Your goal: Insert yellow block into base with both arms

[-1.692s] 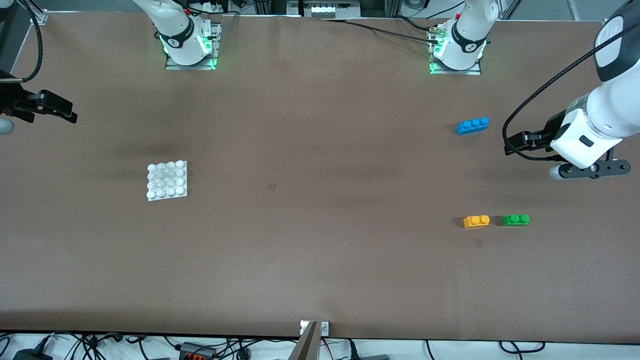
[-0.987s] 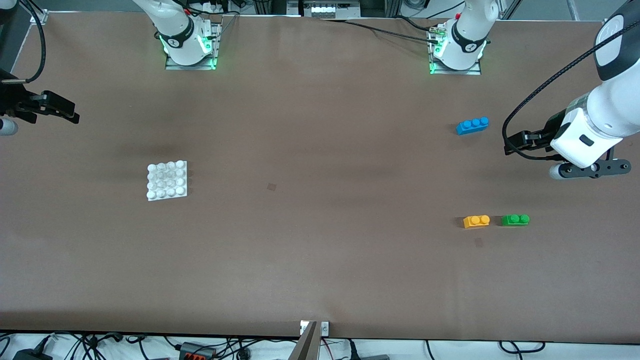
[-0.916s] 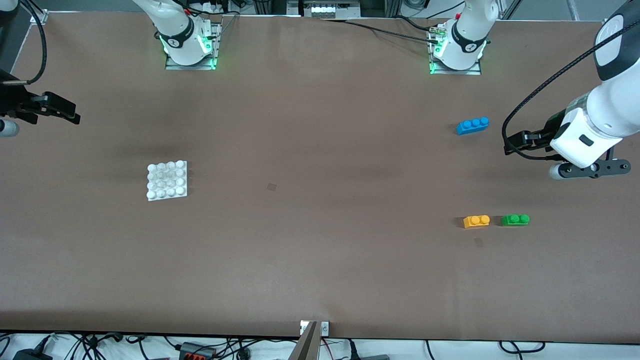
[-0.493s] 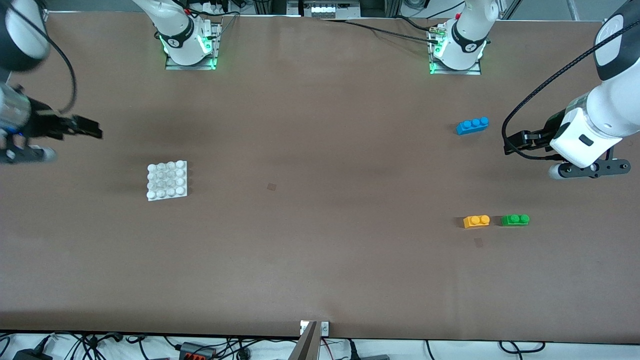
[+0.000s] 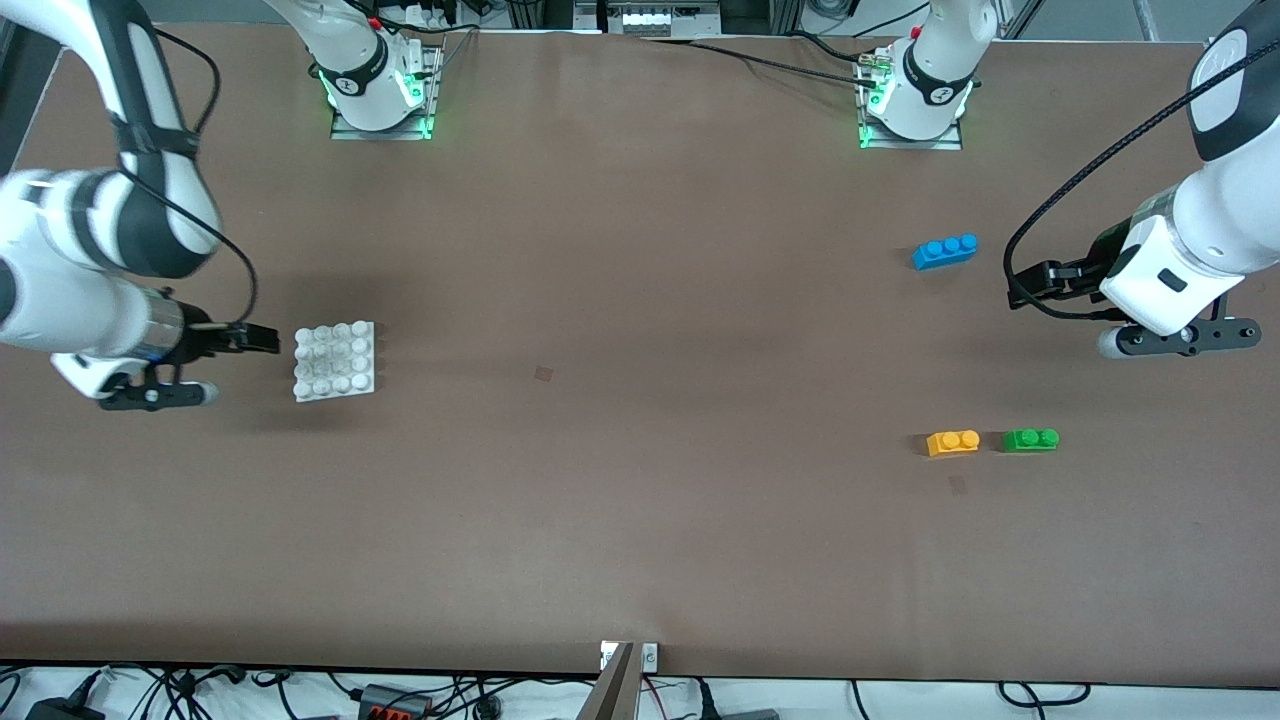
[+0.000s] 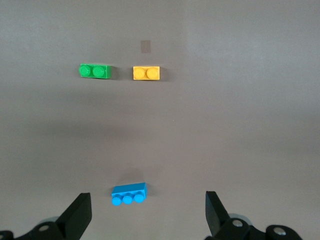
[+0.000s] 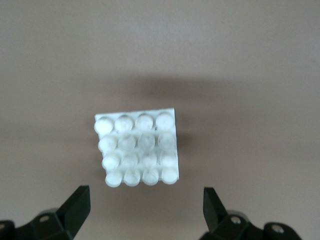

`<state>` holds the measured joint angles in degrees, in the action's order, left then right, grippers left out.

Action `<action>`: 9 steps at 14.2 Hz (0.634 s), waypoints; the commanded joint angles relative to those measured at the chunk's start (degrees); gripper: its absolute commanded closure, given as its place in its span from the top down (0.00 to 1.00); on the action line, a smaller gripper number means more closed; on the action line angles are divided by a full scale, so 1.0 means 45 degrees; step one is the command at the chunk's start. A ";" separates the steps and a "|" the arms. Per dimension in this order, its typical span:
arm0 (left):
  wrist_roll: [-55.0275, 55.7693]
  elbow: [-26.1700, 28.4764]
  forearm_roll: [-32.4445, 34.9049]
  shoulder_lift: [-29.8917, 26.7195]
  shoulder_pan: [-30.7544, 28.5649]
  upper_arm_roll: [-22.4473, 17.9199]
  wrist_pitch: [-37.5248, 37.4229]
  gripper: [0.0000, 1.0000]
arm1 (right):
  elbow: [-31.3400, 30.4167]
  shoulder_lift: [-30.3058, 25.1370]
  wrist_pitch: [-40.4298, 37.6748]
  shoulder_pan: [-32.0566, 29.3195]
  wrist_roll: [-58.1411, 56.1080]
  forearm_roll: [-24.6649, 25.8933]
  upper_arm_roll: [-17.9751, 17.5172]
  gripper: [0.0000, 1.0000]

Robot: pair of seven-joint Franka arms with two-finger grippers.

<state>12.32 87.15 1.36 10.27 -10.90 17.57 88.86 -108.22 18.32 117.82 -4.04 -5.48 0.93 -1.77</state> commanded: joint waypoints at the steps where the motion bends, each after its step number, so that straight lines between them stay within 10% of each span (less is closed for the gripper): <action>1: -0.0121 -0.0441 0.0166 0.0199 -0.0057 0.0100 -0.0372 1.00 | -0.1963 -0.0458 0.1938 0.0019 -0.0012 -0.0245 0.0022 1.00; 9: -0.0122 -0.0441 0.0166 0.0199 -0.0057 0.0100 -0.0373 1.00 | -0.2300 0.1418 0.2899 0.0232 -0.0091 -0.0206 0.0022 1.00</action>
<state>12.32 87.14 1.36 10.27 -10.91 17.57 88.64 -119.04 25.11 130.07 -3.99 -5.44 0.88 -1.78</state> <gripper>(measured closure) 0.000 0.000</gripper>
